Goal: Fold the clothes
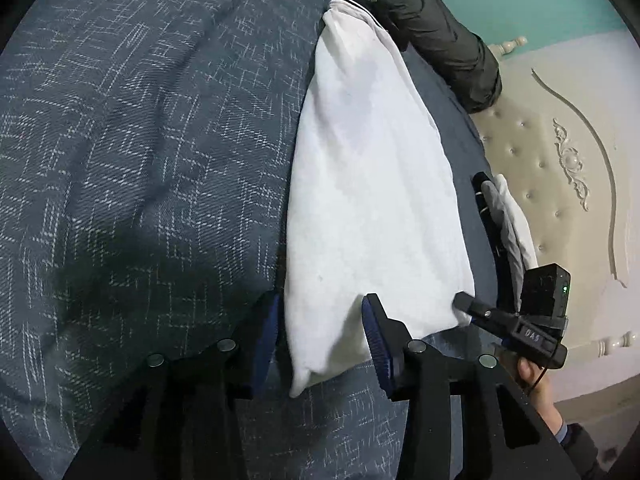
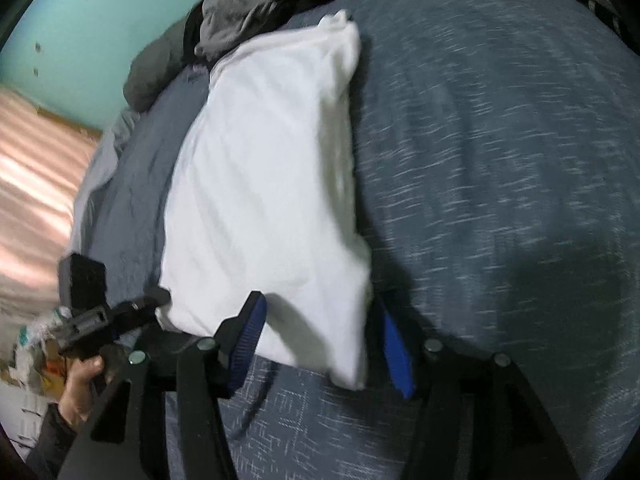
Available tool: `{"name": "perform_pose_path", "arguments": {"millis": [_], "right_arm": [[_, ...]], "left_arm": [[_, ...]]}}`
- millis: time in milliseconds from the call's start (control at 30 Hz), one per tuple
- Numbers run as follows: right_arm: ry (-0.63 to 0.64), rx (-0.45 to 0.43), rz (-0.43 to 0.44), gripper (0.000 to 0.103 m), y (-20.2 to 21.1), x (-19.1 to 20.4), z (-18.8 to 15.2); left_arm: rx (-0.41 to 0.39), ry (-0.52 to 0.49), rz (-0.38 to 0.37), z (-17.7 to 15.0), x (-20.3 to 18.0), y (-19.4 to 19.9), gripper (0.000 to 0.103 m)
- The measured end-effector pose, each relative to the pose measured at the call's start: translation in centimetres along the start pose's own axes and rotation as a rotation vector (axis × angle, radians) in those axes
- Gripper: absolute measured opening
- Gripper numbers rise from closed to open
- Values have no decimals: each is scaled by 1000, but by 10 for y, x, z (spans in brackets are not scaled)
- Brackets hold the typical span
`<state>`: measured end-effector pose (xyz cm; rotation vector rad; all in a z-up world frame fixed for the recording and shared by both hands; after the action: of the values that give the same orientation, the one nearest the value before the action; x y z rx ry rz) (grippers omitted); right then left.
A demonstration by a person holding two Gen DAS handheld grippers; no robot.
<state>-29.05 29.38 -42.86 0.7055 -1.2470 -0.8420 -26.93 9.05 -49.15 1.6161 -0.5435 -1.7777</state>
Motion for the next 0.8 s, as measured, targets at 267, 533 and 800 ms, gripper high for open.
{"name": "perform_pose_path", "arguments": {"millis": [267,533,800], "right_arm": [[35,6,18,20,-8,18,0],[81,-45,40,9,23,35,9],[135,-140,95,8,106,66,28]], "left_arm": [[19,-70,56,-5,-13,-5,17],[-12,-151,58,5,-56,26,7],[-106,-265,27,31,-138,99,6]]}}
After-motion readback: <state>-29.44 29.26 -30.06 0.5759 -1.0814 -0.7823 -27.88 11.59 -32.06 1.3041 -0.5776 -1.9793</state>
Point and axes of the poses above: each gripper's, at about its wrist camera, not at the fingertips, and y roughly against the way its jaws point, x to its left, z to its top, the point moved 9 cm from there along -y, roughly the way its jaws point, and after that the axes turned 7 degrees about x, right-handed, at the moved point
